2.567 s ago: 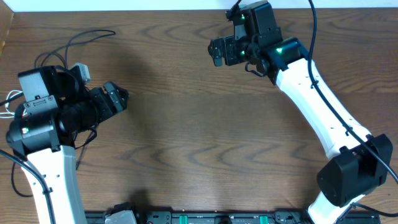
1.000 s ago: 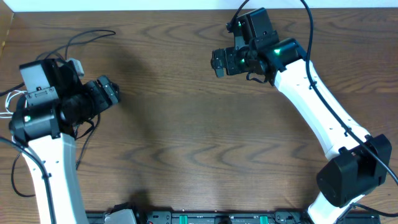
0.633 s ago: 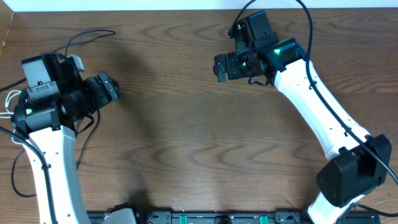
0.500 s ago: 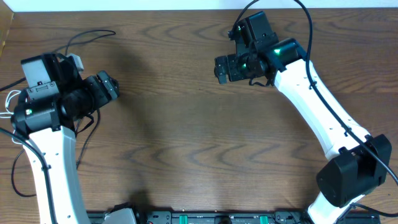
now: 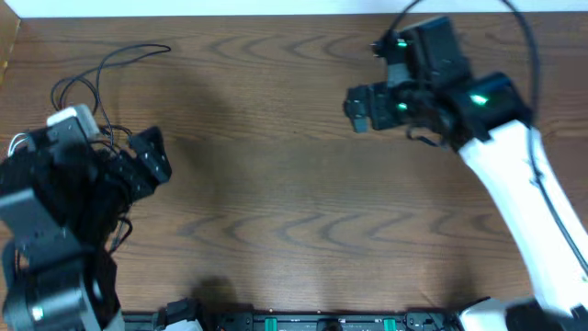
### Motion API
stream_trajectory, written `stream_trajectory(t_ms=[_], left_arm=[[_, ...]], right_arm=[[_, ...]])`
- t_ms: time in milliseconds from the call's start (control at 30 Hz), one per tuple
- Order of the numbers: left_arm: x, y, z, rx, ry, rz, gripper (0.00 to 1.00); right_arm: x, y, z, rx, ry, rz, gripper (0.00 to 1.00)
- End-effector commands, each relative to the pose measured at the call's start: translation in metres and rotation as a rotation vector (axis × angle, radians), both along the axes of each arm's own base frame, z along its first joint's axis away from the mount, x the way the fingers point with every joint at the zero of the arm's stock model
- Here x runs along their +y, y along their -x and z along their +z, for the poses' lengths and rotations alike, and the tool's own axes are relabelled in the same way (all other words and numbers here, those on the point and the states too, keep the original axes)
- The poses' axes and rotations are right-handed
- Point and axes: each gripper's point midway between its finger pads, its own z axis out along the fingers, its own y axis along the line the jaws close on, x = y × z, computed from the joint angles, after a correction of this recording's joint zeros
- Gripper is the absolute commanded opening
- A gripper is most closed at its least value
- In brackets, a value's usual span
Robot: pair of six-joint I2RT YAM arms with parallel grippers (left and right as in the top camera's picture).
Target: Untangle cables
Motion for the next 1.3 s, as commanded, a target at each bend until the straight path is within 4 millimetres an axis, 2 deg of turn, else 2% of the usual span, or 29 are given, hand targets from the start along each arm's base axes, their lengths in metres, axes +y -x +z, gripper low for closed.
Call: stream_trajectory(t_ms=[0,33,67,267,433,667,833,967,1000,1033,1267], left_arm=[[-0.001,0.003,0.001,0.000,-0.006,0.000,0.91],[-0.001,0.003,0.001,0.000,-0.006,0.000,0.92],[-0.001,0.003,0.001,0.001,-0.005,0.001,0.98],[0.000,0.000,-0.002,0.014,-0.002,0.001,0.98],[0.000,-0.001,-0.004,0.019,0.000,0.001,0.98],[0.000,-0.001,-0.004,0.020,0.000,0.000,0.97],[0.001,-0.001,-0.004,0.020,0.000,0.001,0.98],[0.000,-0.001,-0.004,0.020,0.000,0.000,0.98],[0.000,-0.001,-0.004,0.020,0.000,0.000,0.98],[0.000,-0.001,-0.004,0.020,0.000,0.000,0.98],[0.000,-0.001,-0.004,0.020,0.001,0.000,0.98]], right_arm=[[-0.016,0.012,0.018,-0.045,0.021,-0.018,0.99],[-0.019,0.015,0.022,-0.054,0.023,-0.023,0.99],[-0.022,0.018,0.027,-0.067,0.024,-0.027,0.99],[-0.031,0.038,0.061,-0.163,-0.009,-0.033,0.99],[-0.039,0.052,0.075,-0.200,-0.015,-0.042,0.99],[-0.044,0.062,0.077,-0.193,-0.014,-0.048,0.99],[-0.046,0.071,0.067,-0.138,-0.006,-0.053,0.99],[-0.062,0.079,0.061,-0.124,0.074,-0.075,0.99],[-0.078,0.081,0.064,-0.134,0.096,-0.175,0.99],[-0.084,0.082,0.067,-0.143,0.101,-0.214,0.99],[-0.107,0.079,0.082,-0.267,0.171,-0.275,0.99]])
